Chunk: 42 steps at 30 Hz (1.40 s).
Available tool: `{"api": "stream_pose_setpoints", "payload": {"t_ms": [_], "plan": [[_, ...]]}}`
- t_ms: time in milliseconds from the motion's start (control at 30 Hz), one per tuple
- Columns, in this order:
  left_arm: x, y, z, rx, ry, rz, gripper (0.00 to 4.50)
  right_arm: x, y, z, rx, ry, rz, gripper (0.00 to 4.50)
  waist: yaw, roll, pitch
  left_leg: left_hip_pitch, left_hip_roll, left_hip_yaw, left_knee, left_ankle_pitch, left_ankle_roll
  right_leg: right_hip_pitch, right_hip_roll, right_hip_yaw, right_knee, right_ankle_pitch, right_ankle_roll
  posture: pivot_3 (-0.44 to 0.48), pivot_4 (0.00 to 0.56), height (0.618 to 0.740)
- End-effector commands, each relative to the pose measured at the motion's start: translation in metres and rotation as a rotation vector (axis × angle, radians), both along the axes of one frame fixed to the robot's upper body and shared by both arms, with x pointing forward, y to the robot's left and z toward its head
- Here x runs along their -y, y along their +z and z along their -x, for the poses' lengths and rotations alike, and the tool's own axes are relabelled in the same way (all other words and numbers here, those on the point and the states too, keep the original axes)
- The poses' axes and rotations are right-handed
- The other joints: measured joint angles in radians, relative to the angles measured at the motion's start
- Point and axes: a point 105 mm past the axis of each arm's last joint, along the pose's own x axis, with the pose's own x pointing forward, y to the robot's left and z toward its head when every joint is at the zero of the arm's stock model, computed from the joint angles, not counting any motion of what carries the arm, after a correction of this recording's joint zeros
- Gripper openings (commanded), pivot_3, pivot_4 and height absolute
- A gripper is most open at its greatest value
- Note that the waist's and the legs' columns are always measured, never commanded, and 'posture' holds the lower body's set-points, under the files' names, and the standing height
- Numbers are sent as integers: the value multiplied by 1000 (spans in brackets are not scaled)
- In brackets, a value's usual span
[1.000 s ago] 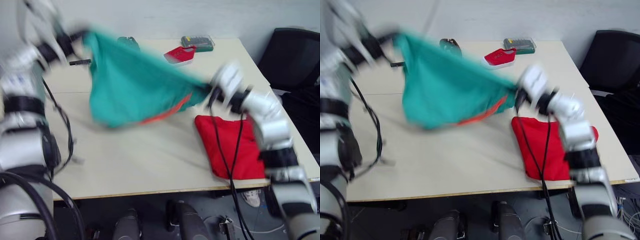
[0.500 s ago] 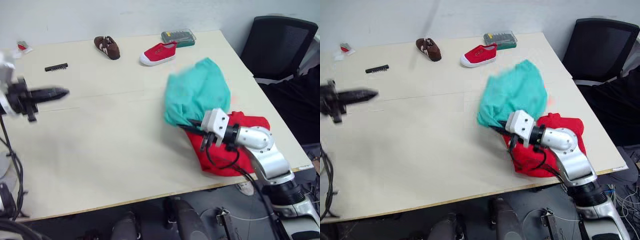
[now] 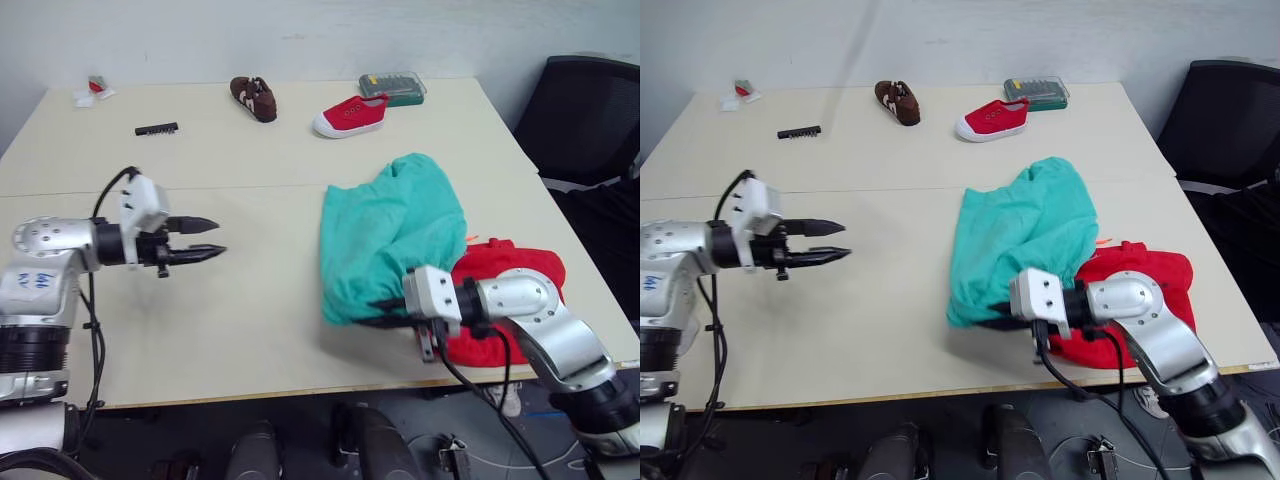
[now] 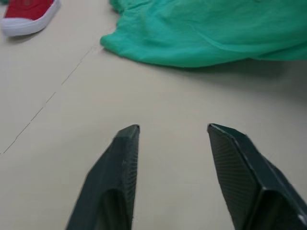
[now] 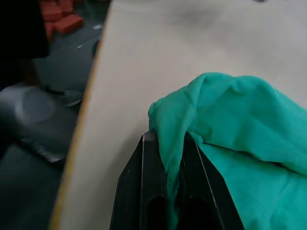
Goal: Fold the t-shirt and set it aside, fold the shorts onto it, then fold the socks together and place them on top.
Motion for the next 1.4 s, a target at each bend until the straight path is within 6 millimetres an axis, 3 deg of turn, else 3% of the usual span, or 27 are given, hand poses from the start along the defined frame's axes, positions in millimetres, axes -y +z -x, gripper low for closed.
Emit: {"api": "stream_pose_setpoints", "payload": {"t_ms": [33,233,467,767,1067,1200,1400], "plan": [[18,-2,-7,101,-114,-103,3769,10,0,23,-21,76,61,0,-1,0,0,0,-1,0,0,0,0,0,0,0,0,0,0,0,150,740],[52,-18,-21,235,-350,-274,3769,28,-7,43,-71,55,121,0,-2,0,0,2,0,-1,0,0,0,2,2,1,1,1,2,0,150,740],[77,-37,-29,324,-548,-452,3769,37,-4,48,-79,-34,116,0,-1,0,0,2,0,-2,0,1,-1,2,2,0,0,2,2,0,150,740],[108,-46,-49,409,-533,-512,3769,34,-1,45,-57,-109,83,0,-3,-1,0,1,-1,-3,0,0,1,3,2,0,-2,3,4,0,150,740],[116,-53,-69,468,-395,-555,3769,32,0,44,-44,-131,64,0,0,-2,0,3,-1,-4,0,-3,8,8,1,-1,-4,4,6,0,150,740],[116,-56,-73,472,-370,-571,2876,31,1,43,-39,-136,58,0,-1,-2,0,4,0,-5,0,-3,9,10,0,-1,-5,4,7,0,150,740],[118,-60,-73,461,-365,-568,904,29,4,39,-27,-144,45,0,-1,-2,0,4,-1,-5,0,-3,9,10,0,-1,-5,4,7,0,150,740]]}}
